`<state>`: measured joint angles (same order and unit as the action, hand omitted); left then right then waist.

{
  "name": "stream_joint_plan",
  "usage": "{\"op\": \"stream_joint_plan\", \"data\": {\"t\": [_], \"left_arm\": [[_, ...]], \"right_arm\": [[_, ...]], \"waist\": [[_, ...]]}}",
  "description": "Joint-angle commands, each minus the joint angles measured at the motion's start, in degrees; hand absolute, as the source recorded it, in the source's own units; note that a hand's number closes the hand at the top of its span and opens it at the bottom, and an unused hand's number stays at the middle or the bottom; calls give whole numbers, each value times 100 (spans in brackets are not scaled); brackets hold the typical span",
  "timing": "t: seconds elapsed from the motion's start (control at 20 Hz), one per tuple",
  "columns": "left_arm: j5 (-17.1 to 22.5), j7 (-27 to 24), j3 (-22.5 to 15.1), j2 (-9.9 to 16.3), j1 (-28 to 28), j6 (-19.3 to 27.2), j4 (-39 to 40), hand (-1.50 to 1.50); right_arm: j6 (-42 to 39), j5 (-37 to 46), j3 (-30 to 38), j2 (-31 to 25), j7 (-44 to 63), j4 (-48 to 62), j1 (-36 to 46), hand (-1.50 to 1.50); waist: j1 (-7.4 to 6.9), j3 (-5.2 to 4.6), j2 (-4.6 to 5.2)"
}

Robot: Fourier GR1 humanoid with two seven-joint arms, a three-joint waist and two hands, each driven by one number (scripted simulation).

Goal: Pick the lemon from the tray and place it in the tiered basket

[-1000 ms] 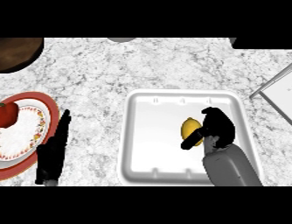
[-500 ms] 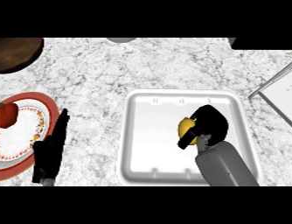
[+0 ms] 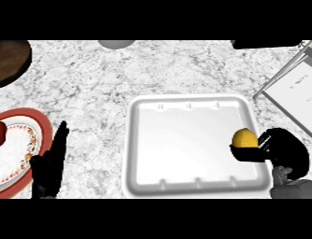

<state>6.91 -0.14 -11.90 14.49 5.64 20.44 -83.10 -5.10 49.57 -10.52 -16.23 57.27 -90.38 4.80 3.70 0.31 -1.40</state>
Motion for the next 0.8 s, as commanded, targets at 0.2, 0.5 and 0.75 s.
{"op": "stream_joint_plan", "data": {"t": [0.2, 0.5, 0.75], "left_arm": [[39, -105, 119, 6, 432, 49, 97, 0], [5, -16, 19, -56, 635, 91, -100, 0], [-93, 135, 39, -7, 275, 59, -36, 0]], "right_arm": [[344, -1291, 1894, -1089, -829, -2216, -1767, 150], [181, -2508, 3770, -1541, -781, -3719, -1897, 150], [-424, -3088, 5131, -2002, -739, -4916, -2434, 150]], "waist": [[189, -43, 17], [223, -48, -22], [94, -41, 41]]}}
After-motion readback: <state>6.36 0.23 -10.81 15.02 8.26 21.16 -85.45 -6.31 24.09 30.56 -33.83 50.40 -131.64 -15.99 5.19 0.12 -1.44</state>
